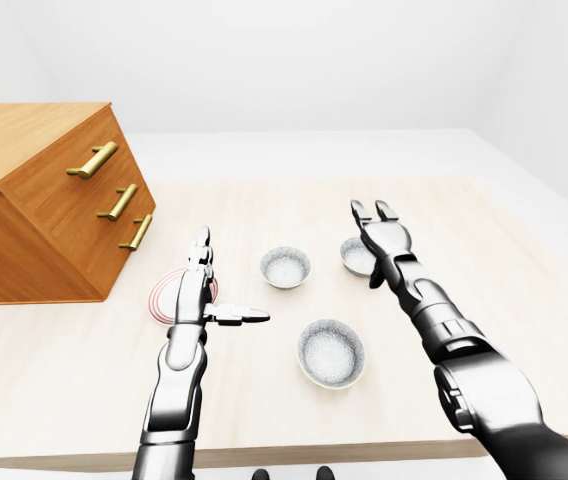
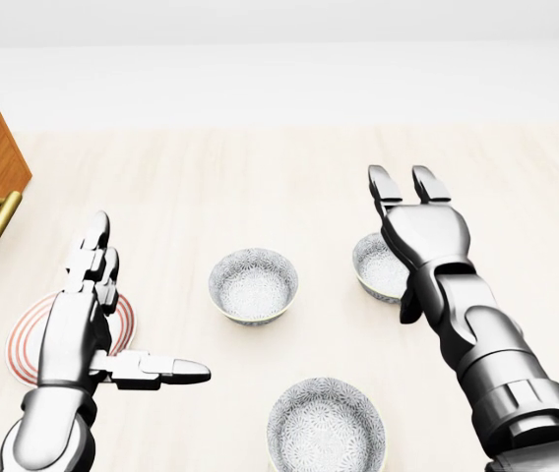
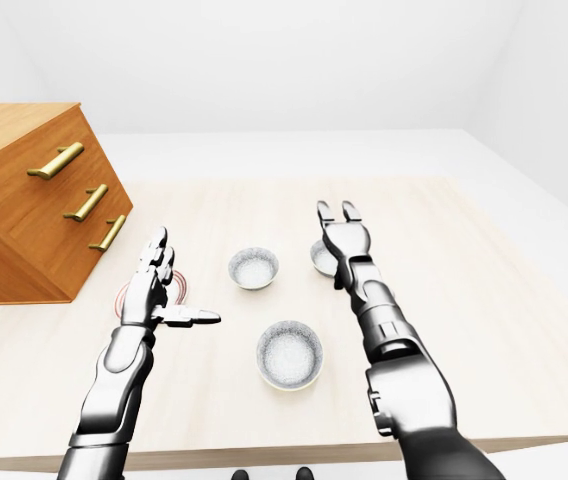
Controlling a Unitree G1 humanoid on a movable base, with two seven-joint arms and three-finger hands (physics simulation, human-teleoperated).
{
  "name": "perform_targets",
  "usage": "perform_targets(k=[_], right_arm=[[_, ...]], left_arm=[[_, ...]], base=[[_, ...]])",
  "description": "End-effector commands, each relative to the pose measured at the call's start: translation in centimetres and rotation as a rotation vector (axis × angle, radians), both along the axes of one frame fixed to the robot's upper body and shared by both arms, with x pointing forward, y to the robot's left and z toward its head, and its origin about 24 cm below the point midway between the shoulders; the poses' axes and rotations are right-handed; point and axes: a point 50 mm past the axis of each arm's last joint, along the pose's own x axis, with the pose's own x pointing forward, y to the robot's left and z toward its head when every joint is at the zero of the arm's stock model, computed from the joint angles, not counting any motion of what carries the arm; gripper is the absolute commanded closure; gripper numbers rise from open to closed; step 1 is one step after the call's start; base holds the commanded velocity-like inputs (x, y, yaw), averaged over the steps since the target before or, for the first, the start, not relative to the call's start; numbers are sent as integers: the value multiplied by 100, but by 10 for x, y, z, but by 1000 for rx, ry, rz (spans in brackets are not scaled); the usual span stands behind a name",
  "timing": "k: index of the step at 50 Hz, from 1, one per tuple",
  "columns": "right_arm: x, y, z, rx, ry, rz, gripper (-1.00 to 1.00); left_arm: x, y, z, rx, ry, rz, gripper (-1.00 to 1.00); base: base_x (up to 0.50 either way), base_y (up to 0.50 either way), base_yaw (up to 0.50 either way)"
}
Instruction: Stack the bowl at the front on the bowl in the middle.
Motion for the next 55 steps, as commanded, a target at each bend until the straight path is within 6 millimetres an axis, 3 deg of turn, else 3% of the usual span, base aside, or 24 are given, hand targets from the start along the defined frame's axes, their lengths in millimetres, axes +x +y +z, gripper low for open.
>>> perform_targets(k=[1, 31, 53, 54, 55], right_arm=[[2, 6, -10, -83, 38, 16, -100], [-13, 4, -42, -106, 142, 14, -100], [-15, 2, -47, -85, 216, -2, -100], [-16, 2, -48, -85, 221, -3, -98], [-16, 1, -48, -87, 222, -2, -84]], left_arm=[[0, 0, -2, 0, 7, 2, -100], [0, 1, -6, -2, 25, 4, -100], [0, 1, -8, -3, 33, 7, -100], [0, 1, -8, -3, 33, 7, -100], [0, 1, -8, -3, 33, 7, -100]], base=[[0, 0, 0], [0, 0, 0], [0, 0, 0], [0, 0, 0], [0, 0, 0]])
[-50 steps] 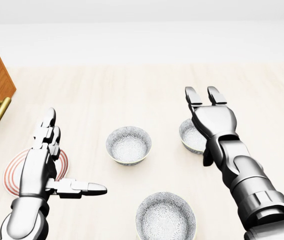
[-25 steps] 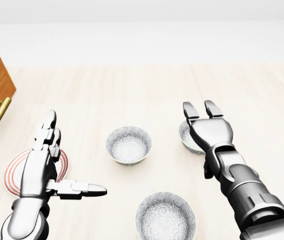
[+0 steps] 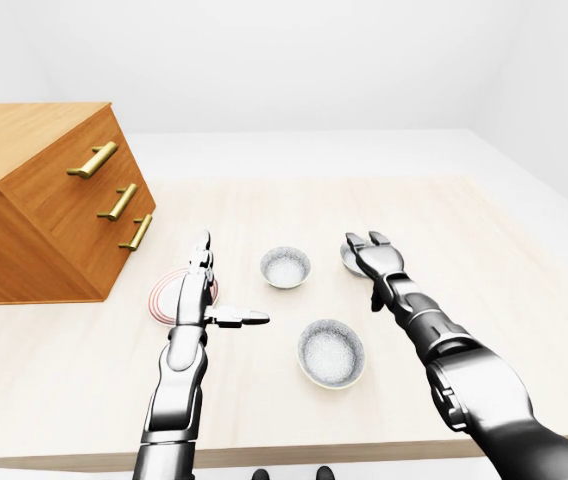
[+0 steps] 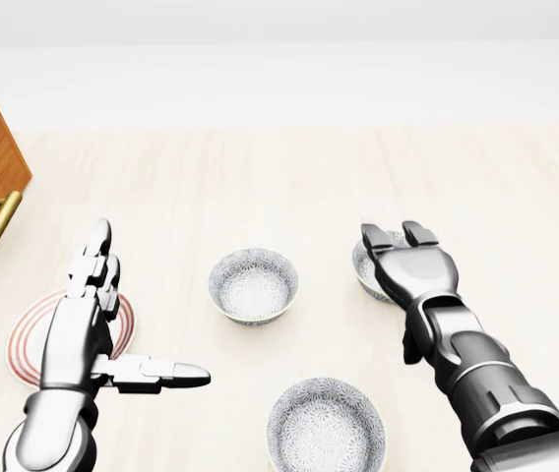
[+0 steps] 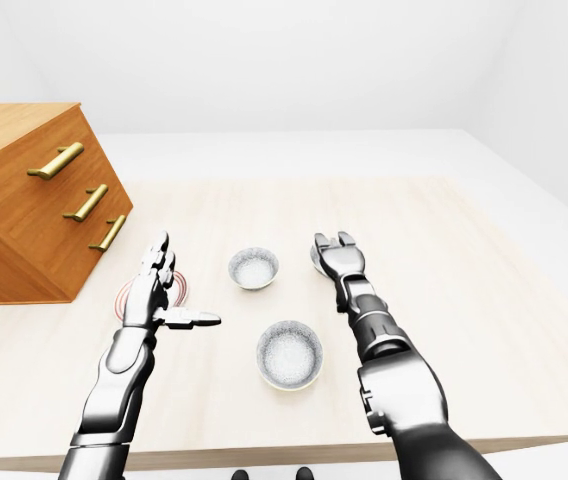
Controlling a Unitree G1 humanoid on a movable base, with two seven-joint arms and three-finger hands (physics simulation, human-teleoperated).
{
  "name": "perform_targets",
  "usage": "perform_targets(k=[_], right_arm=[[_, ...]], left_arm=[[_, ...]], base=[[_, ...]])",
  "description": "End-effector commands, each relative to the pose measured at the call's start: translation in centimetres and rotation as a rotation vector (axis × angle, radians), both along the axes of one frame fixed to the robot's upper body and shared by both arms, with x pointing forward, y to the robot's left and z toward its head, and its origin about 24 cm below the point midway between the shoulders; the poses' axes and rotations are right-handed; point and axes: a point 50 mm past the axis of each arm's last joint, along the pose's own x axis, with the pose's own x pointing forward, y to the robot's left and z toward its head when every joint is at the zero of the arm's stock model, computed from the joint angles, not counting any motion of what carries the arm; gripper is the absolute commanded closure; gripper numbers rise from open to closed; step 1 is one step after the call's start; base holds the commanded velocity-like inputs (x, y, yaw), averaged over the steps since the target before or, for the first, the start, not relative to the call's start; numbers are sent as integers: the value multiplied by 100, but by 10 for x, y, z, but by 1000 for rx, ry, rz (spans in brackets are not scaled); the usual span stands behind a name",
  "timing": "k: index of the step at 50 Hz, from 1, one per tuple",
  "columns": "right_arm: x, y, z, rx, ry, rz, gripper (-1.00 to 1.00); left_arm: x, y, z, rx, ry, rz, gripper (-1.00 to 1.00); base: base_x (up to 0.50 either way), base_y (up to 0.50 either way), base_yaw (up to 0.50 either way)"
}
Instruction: Stack the bowl at the front on the bowl in the middle.
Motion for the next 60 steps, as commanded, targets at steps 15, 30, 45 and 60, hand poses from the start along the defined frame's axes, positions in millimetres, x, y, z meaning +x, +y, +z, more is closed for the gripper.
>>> perform_targets(k=[15, 30, 45, 60], right_arm=[[-1, 3, -4, 9, 52, 2, 100], [0, 8, -2, 23, 37, 13, 100], [11, 8, 32, 62, -217, 24, 100], [-4, 33, 55, 109, -341, 129, 100]], left_arm=[[0, 0, 4, -7, -15, -4, -100], [0, 2, 4, -11, -16, 3, -100], [-2, 2, 5, -9, -24, 8, -100], [-2, 2, 5, -8, -23, 9, -100]], base=[[0, 0, 0], [0, 0, 0], [0, 0, 0], [0, 0, 0]])
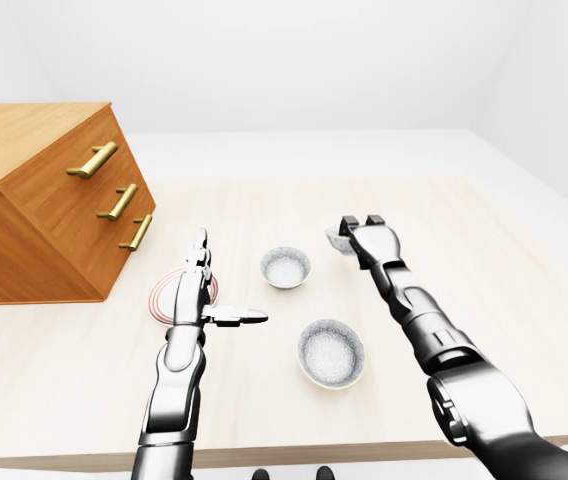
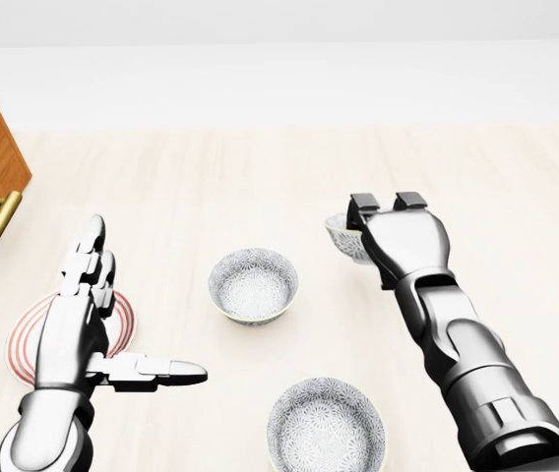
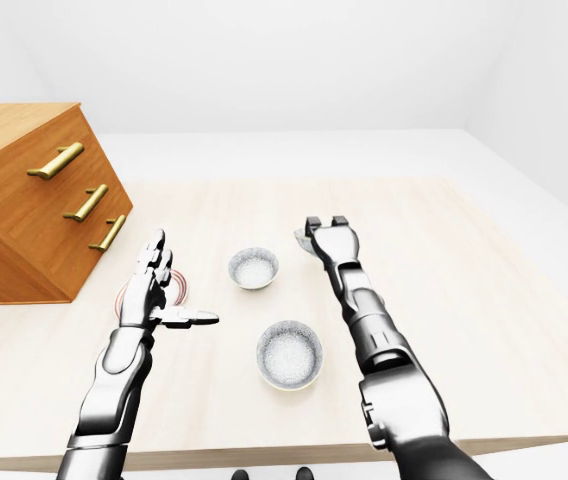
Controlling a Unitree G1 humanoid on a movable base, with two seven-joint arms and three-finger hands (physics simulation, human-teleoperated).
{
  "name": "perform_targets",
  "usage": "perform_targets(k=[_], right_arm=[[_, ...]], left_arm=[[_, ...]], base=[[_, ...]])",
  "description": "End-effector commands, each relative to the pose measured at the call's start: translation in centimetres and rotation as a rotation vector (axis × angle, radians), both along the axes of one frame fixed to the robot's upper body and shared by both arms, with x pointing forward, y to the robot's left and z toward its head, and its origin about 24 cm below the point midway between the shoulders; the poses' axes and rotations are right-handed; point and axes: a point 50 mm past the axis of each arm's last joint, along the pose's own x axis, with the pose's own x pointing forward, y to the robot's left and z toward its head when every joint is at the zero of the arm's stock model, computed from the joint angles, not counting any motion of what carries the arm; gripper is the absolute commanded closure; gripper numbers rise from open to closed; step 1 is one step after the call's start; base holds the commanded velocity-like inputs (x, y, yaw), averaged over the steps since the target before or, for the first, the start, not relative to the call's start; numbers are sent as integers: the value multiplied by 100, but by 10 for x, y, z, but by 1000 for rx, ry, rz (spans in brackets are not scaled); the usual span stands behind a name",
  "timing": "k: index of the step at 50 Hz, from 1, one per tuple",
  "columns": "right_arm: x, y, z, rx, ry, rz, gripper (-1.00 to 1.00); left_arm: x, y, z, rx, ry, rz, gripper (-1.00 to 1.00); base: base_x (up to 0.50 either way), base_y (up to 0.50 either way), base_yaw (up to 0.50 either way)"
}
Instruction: Stack the bowl at the front on the bowl in the middle.
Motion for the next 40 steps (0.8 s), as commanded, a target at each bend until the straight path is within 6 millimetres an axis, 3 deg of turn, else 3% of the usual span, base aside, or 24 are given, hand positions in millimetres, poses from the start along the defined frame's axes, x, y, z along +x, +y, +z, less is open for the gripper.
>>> perform_targets(k=[1, 13, 19, 25, 40], right_arm=[[-16, 23, 22, 25, -126, 92, 100], [-46, 46, 31, 86, -164, 167, 100], [-44, 75, 50, 89, -211, 239, 100], [-48, 86, 56, 110, -221, 270, 100], [-61, 89, 58, 140, -217, 287, 100]], left_arm=[[0, 0, 1, 1, -2, 2, -100], [0, 0, 2, 0, -8, 2, -100], [0, 0, 3, 0, -14, 1, -100], [0, 1, 4, -1, -15, 1, -100], [0, 0, 3, -3, -11, 0, -100]], base=[[0, 0, 0], [0, 0, 0], [0, 0, 0], [0, 0, 0], [0, 0, 0]])
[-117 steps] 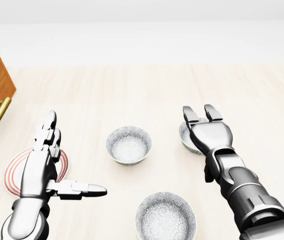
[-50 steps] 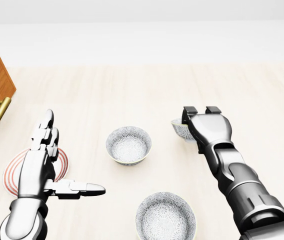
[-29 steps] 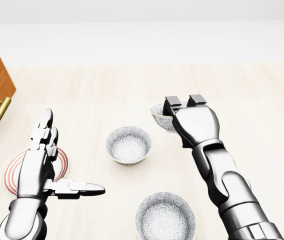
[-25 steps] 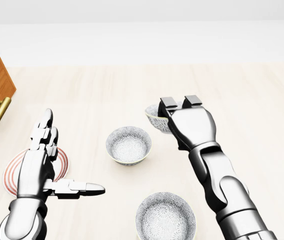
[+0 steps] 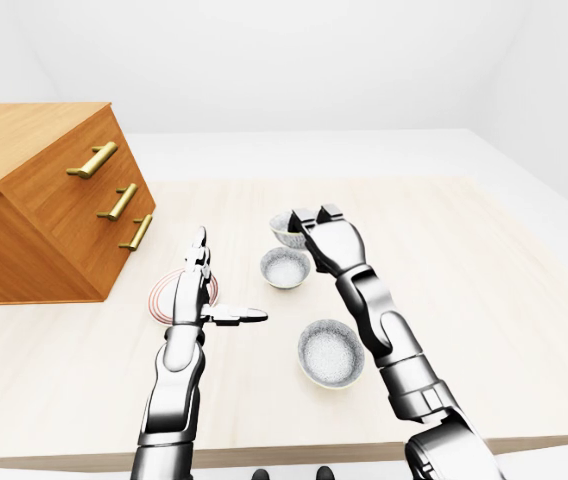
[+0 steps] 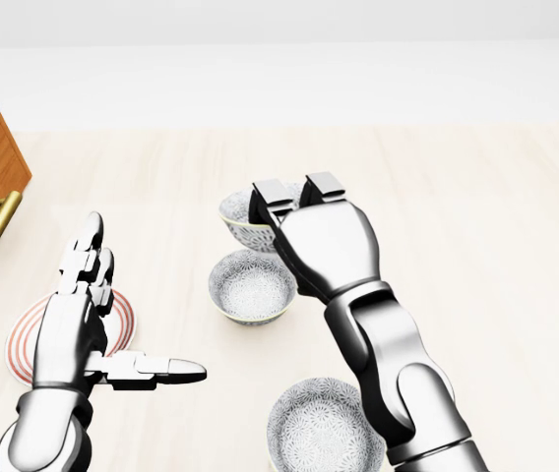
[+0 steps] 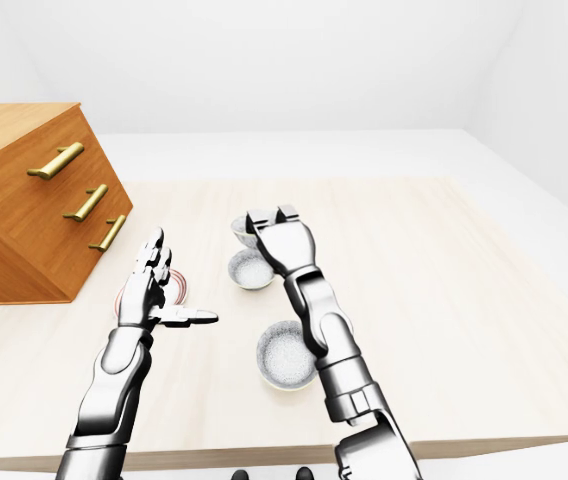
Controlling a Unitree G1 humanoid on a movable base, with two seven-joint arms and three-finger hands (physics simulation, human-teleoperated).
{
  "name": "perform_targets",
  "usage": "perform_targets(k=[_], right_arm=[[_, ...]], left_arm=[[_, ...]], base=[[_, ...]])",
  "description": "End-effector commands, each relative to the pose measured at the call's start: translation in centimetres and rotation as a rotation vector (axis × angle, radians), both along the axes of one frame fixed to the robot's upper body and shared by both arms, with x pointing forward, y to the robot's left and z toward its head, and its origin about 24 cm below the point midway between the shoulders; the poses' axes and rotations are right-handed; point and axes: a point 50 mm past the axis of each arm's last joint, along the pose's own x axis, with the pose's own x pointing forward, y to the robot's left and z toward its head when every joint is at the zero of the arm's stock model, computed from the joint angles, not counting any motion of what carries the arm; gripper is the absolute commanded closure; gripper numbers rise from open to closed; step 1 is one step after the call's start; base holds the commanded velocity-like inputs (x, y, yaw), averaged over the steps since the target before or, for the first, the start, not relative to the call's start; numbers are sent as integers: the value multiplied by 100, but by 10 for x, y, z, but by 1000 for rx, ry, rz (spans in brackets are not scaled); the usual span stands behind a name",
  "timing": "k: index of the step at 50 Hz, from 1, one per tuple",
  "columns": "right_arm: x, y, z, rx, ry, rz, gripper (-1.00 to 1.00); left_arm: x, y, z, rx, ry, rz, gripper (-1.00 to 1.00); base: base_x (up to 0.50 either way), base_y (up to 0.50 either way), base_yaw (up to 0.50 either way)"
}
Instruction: Stack the bowl at the front on the bowl in the middle.
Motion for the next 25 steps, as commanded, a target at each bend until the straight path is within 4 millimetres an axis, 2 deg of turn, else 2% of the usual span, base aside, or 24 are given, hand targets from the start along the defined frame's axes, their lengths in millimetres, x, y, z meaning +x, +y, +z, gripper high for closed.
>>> perform_targets(k=[1, 14, 25], right_arm=[[-12, 3, 5, 11, -30, 9, 100], [-19, 9, -13, -3, 4, 19, 100], [-20, 13, -20, -18, 15, 23, 100]], left_arm=[[0, 0, 0, 0, 0, -1, -100], [0, -1, -1, -1, 5, -1, -100], [0, -1, -3, -2, 13, -3, -100]], base=[[0, 0, 0], [0, 0, 0], [0, 0, 0]])
